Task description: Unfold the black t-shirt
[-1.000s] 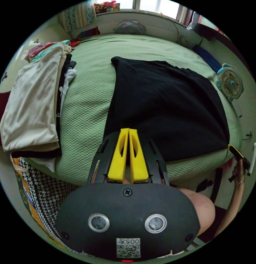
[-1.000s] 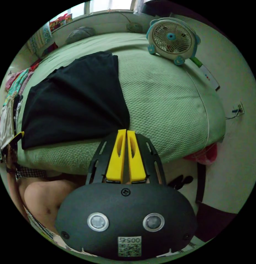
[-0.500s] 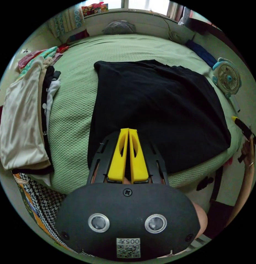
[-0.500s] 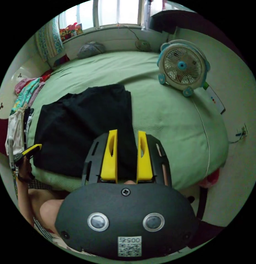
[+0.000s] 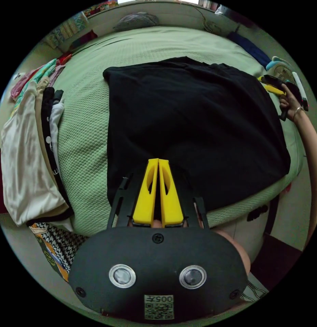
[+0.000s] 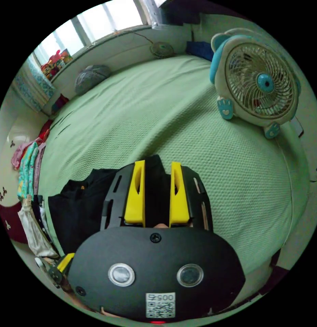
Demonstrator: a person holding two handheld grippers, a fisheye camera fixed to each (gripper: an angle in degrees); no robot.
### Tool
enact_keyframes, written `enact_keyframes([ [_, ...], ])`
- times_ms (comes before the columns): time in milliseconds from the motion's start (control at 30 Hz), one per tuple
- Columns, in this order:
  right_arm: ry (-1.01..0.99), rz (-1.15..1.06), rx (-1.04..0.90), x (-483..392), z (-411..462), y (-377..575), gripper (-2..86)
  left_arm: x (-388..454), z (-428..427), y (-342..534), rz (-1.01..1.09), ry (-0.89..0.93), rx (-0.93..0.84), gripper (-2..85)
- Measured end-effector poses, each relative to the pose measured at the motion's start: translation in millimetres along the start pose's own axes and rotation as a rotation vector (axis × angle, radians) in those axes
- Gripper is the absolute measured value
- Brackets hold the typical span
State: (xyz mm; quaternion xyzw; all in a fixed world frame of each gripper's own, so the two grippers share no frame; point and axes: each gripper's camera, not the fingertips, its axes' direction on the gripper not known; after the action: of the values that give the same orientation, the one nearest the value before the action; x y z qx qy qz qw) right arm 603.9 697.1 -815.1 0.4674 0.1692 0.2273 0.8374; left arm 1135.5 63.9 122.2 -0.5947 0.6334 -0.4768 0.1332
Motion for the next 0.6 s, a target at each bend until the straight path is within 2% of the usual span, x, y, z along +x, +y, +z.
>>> enact_keyframes([
  [233,-0.009,0.048,0.074,14.0,-7.3,13.7,-0.6,-6.3,-1.6,0.0,-0.032,0.052,-0.034,-0.5],
  [433,0.010,-0.066,0.112,16.5,-44.6,54.7,-1.5,-16.0,-7.6,10.4,-0.031,0.112,-0.037,-0.2],
  [600,0.038,-0.143,0.102,20.9,-59.5,141.6,-1.5,-6.5,-25.6,37.5,0.044,0.131,0.097,-0.2],
])
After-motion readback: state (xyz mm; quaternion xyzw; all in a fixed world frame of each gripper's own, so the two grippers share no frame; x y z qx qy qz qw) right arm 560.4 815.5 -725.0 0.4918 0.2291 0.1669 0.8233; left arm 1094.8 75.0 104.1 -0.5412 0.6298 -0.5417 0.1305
